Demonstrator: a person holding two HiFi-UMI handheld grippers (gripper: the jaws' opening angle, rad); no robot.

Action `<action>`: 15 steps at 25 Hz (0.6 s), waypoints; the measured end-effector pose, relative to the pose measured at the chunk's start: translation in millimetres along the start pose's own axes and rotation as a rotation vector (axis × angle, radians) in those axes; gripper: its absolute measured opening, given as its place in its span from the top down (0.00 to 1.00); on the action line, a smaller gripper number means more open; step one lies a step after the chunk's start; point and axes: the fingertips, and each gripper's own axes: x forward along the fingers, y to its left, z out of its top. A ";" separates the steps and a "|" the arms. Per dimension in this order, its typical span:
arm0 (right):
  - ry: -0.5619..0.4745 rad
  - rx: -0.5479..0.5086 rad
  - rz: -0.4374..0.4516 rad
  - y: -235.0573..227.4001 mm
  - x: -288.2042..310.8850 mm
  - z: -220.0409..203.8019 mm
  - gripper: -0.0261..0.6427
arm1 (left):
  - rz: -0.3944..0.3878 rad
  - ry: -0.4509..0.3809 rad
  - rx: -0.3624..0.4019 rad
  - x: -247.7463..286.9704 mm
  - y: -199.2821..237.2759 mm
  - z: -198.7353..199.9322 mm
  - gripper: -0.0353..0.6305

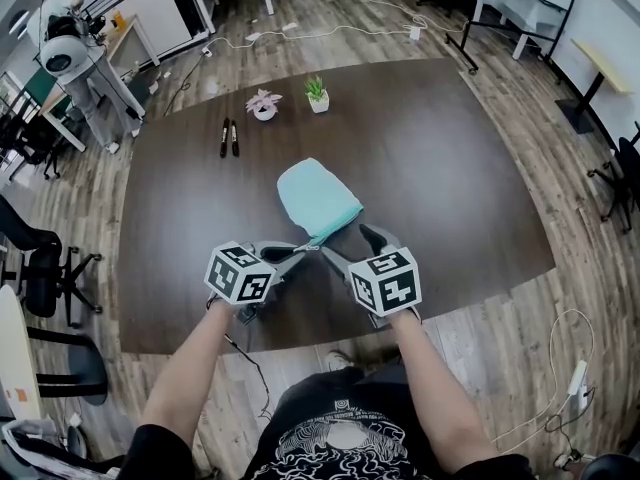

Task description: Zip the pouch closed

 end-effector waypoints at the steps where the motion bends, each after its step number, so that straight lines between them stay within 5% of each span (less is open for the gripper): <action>1: -0.004 -0.001 0.006 0.9 -0.8 1.5 0.44 | -0.009 -0.013 -0.021 -1.5 -0.9 2.6 0.91; 15: -0.050 -0.014 0.159 34.3 -10.0 16.1 0.52 | -0.181 -0.128 -0.222 -28.8 -21.3 21.9 0.91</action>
